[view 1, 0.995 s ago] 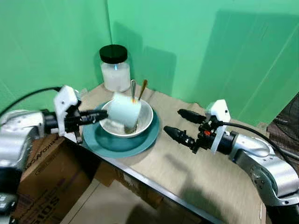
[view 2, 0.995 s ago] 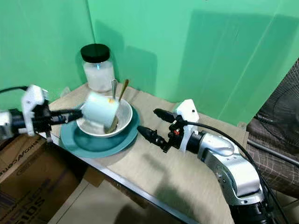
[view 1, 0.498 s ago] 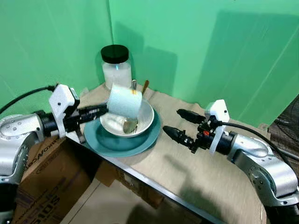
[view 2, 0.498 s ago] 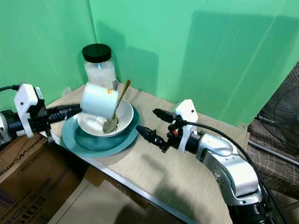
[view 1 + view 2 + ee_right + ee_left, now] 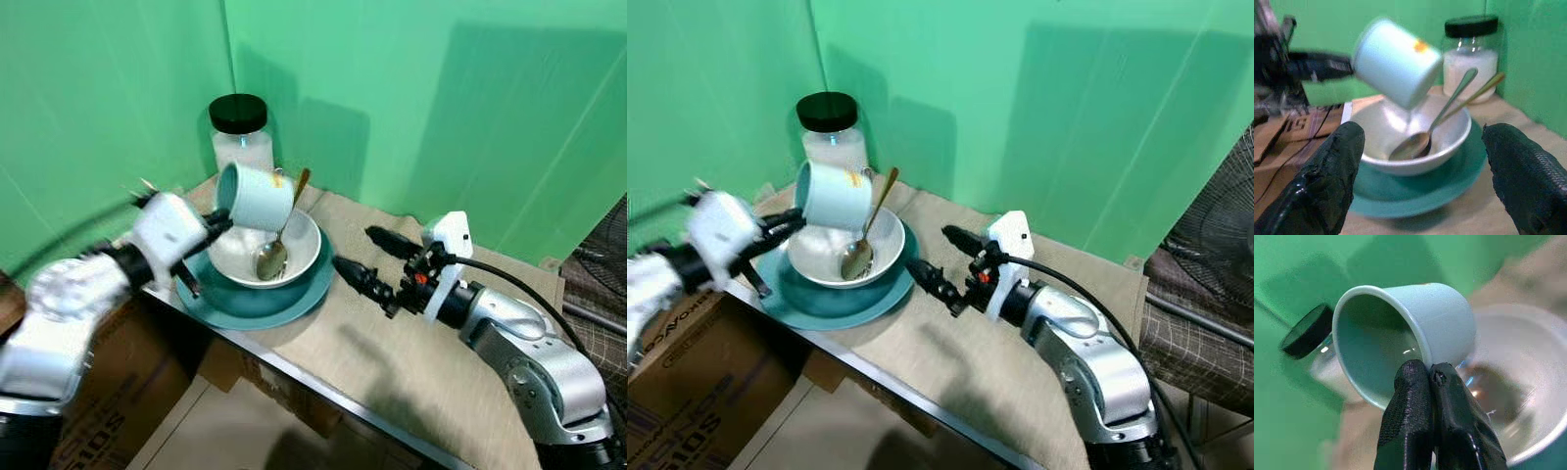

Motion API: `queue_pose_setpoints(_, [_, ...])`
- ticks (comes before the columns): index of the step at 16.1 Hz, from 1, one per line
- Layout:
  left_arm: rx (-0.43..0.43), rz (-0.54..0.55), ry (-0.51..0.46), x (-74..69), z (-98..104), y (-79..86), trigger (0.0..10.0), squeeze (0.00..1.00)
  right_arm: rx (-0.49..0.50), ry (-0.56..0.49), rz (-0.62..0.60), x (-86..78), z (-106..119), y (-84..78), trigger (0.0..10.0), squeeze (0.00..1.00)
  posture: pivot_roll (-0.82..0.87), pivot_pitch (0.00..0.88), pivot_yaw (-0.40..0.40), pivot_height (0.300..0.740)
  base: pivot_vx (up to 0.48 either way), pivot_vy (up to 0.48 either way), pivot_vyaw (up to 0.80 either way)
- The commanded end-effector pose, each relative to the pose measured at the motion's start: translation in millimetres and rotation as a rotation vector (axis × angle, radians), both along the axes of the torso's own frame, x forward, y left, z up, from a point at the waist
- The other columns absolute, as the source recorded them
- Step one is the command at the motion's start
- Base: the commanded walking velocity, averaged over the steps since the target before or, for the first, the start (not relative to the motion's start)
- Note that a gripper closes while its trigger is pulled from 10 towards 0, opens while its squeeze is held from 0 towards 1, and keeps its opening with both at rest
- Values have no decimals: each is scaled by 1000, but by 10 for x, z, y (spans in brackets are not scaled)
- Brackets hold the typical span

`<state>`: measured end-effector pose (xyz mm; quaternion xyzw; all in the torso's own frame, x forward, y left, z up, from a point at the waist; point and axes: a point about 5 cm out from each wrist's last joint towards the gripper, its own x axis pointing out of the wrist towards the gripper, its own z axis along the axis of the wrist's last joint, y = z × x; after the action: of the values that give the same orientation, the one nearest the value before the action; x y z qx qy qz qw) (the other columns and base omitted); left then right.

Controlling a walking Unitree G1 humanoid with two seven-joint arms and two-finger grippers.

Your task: Setting the table

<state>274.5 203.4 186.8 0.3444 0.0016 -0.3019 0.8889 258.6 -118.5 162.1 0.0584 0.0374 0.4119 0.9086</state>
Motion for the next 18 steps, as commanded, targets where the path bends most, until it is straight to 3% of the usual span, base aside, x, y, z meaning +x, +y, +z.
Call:
queue_pose_setpoints(1, [81,26,-62,0,5,-36,0,0,5,-29,-28,9,38,-13,10000,0,27,0,8,740,0,0,0])
queue_pose_setpoints(4, [26,124,-172,25,81,-105,0,0,40,-88,-100,17,82,2,10000,0,23,0,11,740,0,0,0])
queue_pose_setpoints(5, [-44,145,-206,4,129,-151,0,0,43,-82,-126,12,82,19,10000,0,15,0,13,740,0,0,-500])
queue_pose_setpoints(6, [-137,152,-247,-38,184,-235,3451,0,53,-78,-161,4,83,41,10000,0,4,0,16,740,0,0,-738])
queue_pose_setpoints(7, [-199,170,-264,-75,199,-302,10000,0,66,-83,-195,-14,88,62,10000,0,-2,0,20,740,0,0,-738])
queue_pose_setpoints(11, [-413,280,-240,-147,203,-380,10000,0,87,-94,-252,-90,97,90,10000,0,-28,0,35,740,0,0,-738])
queue_pose_setpoints(13, [-552,395,-202,-239,152,-351,10000,0,85,-78,-278,-155,69,84,10000,0,-36,0,40,740,0,0,-738])
queue_pose_setpoints(18, [-590,465,-153,-340,71,-375,10000,0,74,-57,-258,-149,69,84,10000,0,-20,0,4,740,0,0,-128])
